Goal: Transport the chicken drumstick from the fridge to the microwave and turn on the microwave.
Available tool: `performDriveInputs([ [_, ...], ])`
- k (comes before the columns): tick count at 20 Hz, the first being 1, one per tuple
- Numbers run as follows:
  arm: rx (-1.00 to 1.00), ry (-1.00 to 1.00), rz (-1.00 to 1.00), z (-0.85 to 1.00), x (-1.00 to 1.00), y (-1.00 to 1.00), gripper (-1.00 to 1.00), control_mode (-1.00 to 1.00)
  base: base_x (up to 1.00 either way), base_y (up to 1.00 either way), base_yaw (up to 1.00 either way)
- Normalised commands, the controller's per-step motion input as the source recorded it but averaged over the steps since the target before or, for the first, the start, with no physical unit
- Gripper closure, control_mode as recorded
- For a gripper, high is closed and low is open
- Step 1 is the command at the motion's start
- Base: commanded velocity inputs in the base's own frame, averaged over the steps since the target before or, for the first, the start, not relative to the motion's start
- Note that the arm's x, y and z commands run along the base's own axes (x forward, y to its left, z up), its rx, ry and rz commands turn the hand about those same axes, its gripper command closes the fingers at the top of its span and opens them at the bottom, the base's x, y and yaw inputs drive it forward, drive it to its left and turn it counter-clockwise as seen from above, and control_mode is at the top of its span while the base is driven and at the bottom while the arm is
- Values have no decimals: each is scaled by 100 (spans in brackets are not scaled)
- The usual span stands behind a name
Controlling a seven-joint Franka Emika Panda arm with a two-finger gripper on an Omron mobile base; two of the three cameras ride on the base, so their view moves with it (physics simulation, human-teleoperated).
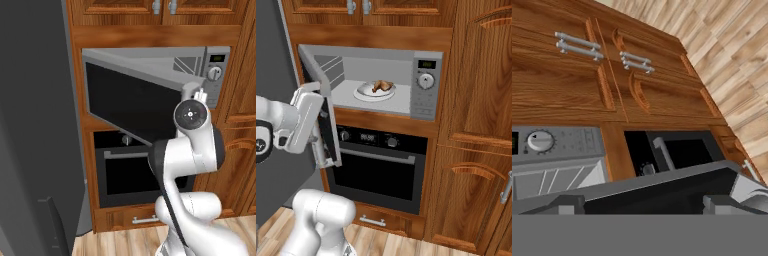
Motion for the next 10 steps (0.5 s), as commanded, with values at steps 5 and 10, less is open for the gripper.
performDriveInputs([
  [5,2,0,0,-5,56,-39,-100,-100,0,0,0],
  [10,4,0,0,-3,66,-29,-100,-100,0,0,0],
])
